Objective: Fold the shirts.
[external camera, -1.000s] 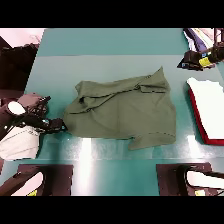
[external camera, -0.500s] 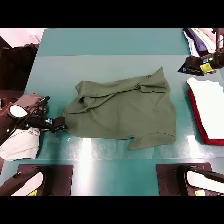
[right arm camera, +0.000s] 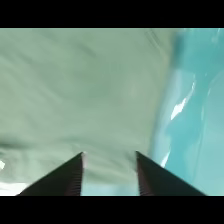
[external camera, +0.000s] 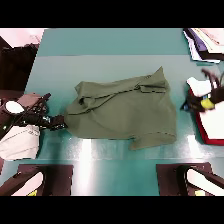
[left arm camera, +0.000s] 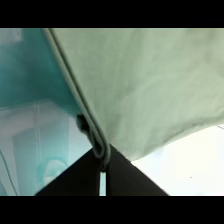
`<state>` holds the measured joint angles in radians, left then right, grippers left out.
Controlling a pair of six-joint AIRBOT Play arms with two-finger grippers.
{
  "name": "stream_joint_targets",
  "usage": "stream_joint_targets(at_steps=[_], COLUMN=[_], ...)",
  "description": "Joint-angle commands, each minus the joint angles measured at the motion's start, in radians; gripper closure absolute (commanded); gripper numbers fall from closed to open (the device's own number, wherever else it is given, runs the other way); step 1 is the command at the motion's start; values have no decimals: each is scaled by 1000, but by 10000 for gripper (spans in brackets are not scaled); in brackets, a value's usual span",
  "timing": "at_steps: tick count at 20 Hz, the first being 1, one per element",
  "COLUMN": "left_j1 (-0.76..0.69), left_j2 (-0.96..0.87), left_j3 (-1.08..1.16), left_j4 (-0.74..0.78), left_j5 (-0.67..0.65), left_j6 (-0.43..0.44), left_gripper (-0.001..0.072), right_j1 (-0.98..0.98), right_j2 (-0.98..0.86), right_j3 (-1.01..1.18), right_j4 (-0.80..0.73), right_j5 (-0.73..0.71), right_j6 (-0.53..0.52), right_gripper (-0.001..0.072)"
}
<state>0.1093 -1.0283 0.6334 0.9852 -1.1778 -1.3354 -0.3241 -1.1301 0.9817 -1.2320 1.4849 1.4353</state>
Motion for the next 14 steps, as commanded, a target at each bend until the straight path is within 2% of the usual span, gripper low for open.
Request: stream_joint_targets(at_steps=[1, 5, 12, 14], left_j1=[1, 1, 1, 1], left_j2=[1, 1, 1, 1], left_j3=[13, 13, 13, 13], left_j4=[-1, -1, -1, -1], left_j5=[7, 16, 16, 16], left_j6=[9, 8, 9, 9], left_gripper=[682, 682, 682, 682], right_j1=[-173, -289, -189, -151], right_j2=[58, 57, 57, 57], right_j3=[-280, -422, -473, -463], right_j4=[12, 147, 161, 159], right_j5=[-27, -92, -181, -200], right_j6=[-79, -172, -172, -172], right_gripper=[297, 299, 312, 538])
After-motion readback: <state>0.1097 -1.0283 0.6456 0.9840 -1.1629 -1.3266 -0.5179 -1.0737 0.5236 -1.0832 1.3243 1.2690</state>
